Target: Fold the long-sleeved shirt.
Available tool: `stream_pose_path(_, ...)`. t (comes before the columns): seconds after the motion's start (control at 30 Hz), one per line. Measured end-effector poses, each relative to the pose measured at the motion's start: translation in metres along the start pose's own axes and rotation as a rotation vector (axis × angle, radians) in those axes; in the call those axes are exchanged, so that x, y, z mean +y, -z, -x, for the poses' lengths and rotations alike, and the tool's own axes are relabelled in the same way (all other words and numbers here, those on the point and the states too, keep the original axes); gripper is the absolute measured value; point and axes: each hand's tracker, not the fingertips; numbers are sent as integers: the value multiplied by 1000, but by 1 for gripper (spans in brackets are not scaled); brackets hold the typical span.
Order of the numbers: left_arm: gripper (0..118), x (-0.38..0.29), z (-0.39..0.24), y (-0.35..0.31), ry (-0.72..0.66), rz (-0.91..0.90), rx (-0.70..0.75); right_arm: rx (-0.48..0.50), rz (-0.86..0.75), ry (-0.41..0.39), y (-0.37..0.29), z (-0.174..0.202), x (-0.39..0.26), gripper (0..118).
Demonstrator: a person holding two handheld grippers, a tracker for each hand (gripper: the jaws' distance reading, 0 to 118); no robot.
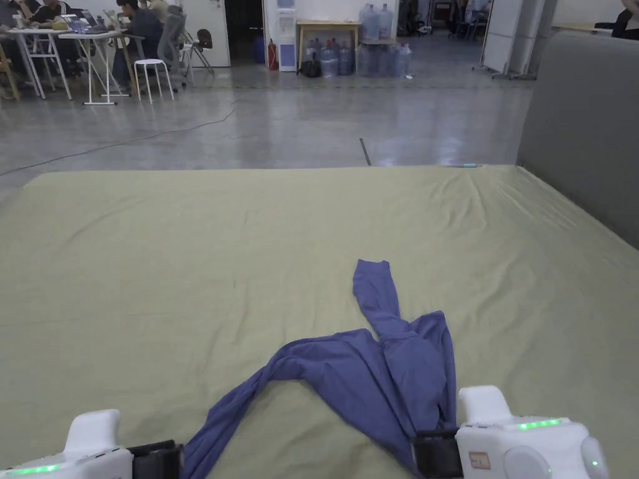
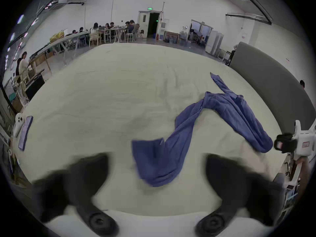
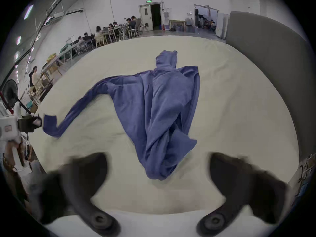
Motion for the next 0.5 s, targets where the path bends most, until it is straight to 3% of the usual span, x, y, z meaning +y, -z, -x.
stream_pose_path(0.07,118,4,-5,-14,27,-72,-40,4,-107,-1,-29,-3,6,117)
stream_pose_path(0.1,118,7,-8,-19,34,-86,-47,-9,-128,14,-42,-5,11,107)
stream_pose_path(0.17,92,10,-13,-30,31,-119,-69,-24,-203,76,-64,-10,19,75)
stream_pose_path(0.2,92,12,-16,-34,33,-149,-110,-33,-217,95,-67,-15,26,75)
stream_pose_path(0.23,12,13,-18,-34,27,-163,-117,-51,-209,92,-68,-17,29,2)
stream_pose_path(0.27,0,11,-25,-37,46,-175,-97,-103,-236,81,-71,-18,31,2)
stream_pose_path(0.33,0,11,-31,-35,71,-146,-138,-82,-218,53,-69,-20,33,2)
stream_pose_path(0.5,0,36,-68,-15,126,-136,-188,-42,-194,84,-59,-31,33,2)
